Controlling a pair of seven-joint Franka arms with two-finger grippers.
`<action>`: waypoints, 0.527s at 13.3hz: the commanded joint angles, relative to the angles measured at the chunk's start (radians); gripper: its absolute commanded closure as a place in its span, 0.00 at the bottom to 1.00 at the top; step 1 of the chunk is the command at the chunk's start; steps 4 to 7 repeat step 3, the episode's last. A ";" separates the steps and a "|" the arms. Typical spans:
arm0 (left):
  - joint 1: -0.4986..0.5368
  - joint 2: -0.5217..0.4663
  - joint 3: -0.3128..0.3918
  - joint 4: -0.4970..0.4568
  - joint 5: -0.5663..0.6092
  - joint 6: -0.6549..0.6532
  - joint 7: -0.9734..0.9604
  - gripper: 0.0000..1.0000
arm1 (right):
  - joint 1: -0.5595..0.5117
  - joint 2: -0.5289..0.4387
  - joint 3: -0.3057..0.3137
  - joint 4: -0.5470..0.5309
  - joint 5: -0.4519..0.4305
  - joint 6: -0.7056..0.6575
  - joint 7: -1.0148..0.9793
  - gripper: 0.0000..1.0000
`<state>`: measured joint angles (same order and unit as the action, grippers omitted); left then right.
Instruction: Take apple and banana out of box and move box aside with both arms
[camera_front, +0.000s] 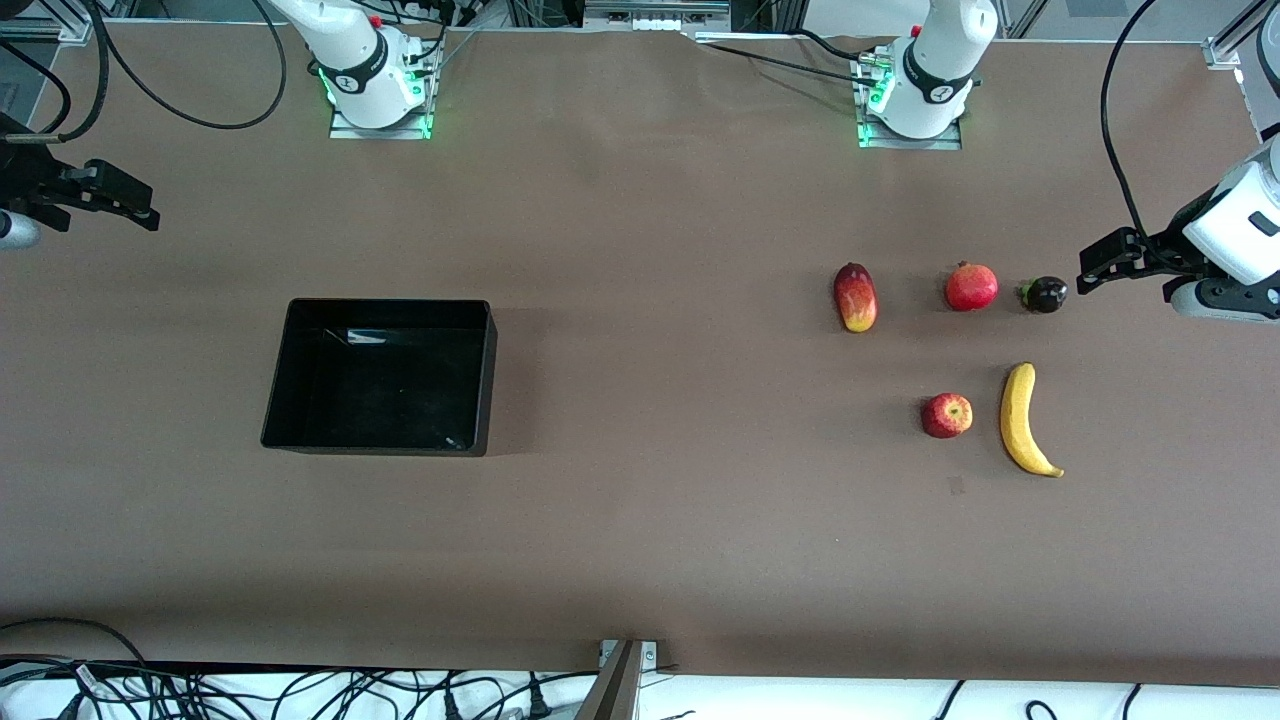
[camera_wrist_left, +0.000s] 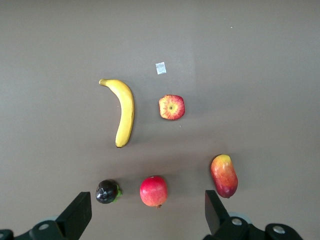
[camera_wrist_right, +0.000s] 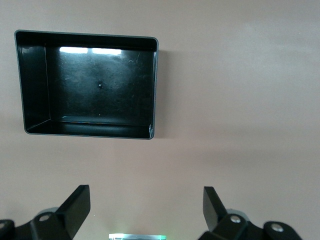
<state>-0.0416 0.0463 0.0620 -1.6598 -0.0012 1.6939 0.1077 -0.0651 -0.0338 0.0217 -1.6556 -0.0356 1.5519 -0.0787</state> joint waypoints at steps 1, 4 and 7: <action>-0.015 0.012 0.019 0.029 -0.031 -0.023 0.030 0.00 | -0.022 -0.005 0.021 0.002 -0.012 0.002 0.011 0.00; -0.015 0.012 0.019 0.029 -0.031 -0.023 0.030 0.00 | -0.022 -0.001 0.021 0.003 -0.009 0.010 0.013 0.00; -0.015 0.012 0.019 0.029 -0.031 -0.023 0.030 0.00 | -0.022 -0.001 0.021 0.003 -0.009 0.010 0.013 0.00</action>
